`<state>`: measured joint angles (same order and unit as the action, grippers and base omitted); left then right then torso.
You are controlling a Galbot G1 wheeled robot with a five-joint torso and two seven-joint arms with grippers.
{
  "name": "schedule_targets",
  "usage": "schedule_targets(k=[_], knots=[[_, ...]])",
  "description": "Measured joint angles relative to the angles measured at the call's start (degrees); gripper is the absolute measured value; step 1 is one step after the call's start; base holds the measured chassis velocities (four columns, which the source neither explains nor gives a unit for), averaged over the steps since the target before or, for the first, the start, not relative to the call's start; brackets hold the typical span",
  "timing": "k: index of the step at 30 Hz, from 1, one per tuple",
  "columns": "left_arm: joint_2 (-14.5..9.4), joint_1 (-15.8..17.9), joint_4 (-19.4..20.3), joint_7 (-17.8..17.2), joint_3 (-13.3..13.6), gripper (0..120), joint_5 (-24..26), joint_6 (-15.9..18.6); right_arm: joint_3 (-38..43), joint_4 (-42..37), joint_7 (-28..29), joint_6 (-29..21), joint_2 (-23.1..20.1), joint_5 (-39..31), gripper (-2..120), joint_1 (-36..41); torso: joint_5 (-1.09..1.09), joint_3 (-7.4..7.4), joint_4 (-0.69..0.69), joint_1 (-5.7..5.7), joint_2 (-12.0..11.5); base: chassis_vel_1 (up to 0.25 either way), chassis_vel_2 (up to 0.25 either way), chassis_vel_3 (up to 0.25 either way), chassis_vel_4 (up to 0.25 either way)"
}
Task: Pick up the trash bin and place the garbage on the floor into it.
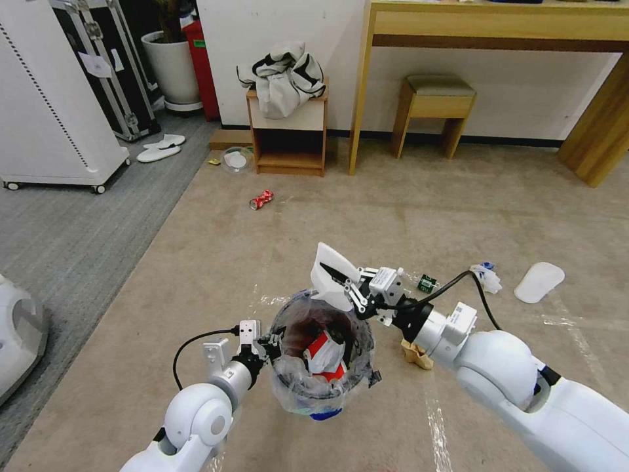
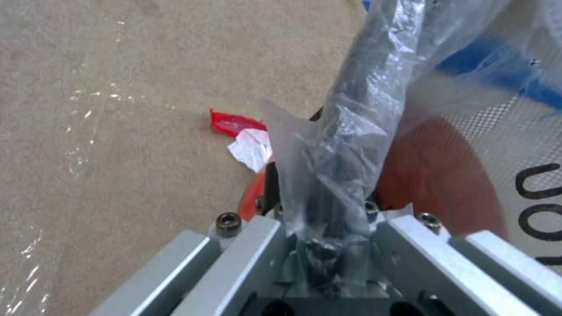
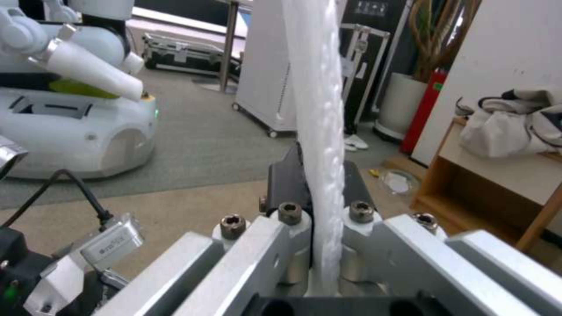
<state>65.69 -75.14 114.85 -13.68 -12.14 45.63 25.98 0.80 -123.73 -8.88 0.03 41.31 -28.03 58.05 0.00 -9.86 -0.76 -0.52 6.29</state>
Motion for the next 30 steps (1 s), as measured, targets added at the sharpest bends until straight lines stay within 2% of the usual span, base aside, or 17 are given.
schedule_targets(k=[7,22,30], knots=[[0.12,0.5,-0.19,-0.41,0.16,1,0.13,0.11,-2.12,0.15,-0.19,-0.24,1.01,1.19,0,-0.04,0.0,0.0,0.0,0.0,0.0,0.0,0.0,0.0,0.0],[0.16,-1.52,1.68,-0.67,-2.07,1,0.83,0.29,-6.51,4.2,-0.98,0.5,3.75,5.8,0,0.23,0.0,0.0,0.0,0.0,0.0,0.0,0.0,0.0,0.0],[0.21,-1.55,2.08,-0.67,-2.36,1,1.23,0.29,-7.2,5.58,-0.94,0.62,4.47,7.11,0,0.46,0.0,0.0,0.0,0.0,0.0,0.0,0.0,0.0,0.0]])
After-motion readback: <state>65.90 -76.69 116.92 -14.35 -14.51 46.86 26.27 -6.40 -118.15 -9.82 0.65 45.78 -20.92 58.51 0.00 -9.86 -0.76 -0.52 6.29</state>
